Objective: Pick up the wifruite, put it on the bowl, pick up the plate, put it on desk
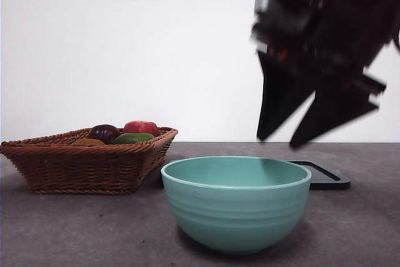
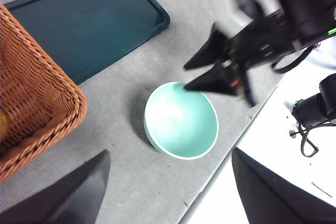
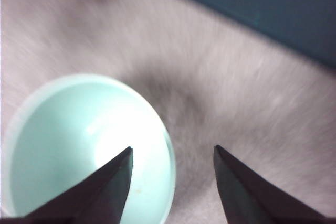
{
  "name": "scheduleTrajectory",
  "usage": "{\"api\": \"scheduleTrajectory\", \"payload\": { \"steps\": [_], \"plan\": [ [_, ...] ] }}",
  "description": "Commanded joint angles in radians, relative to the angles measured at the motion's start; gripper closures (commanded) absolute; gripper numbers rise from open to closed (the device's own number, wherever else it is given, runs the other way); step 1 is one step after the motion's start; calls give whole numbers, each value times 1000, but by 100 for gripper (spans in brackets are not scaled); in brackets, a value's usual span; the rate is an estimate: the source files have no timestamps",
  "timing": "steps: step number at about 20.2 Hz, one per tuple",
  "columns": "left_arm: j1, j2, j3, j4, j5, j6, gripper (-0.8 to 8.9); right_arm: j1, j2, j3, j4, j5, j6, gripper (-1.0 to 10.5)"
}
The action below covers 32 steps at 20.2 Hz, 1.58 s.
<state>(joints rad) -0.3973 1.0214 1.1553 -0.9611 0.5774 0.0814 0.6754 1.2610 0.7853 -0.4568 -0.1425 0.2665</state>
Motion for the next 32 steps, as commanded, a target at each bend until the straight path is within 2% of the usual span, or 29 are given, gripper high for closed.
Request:
{"api": "scheduleTrajectory", "payload": {
  "steps": [1, 9, 15, 17, 32],
  "plan": [
    [-4, 5, 14, 8, 6, 11, 442, 8, -62, 52, -19, 15, 6, 700],
    [-4, 5, 14, 8, 6, 11, 442, 9, -264, 241, -271, -5, -40, 700],
    [-4, 5, 14, 6, 6, 11, 442, 9, -343, 277, -449, -155, -42, 700],
    [-4, 5, 14, 6, 6, 11, 442, 10, -346, 277, -514, -161, -53, 700],
    [-4, 5, 14, -12, 6, 11, 445, 10, -346, 277, -517, -161, -65, 701]
  ]
}}
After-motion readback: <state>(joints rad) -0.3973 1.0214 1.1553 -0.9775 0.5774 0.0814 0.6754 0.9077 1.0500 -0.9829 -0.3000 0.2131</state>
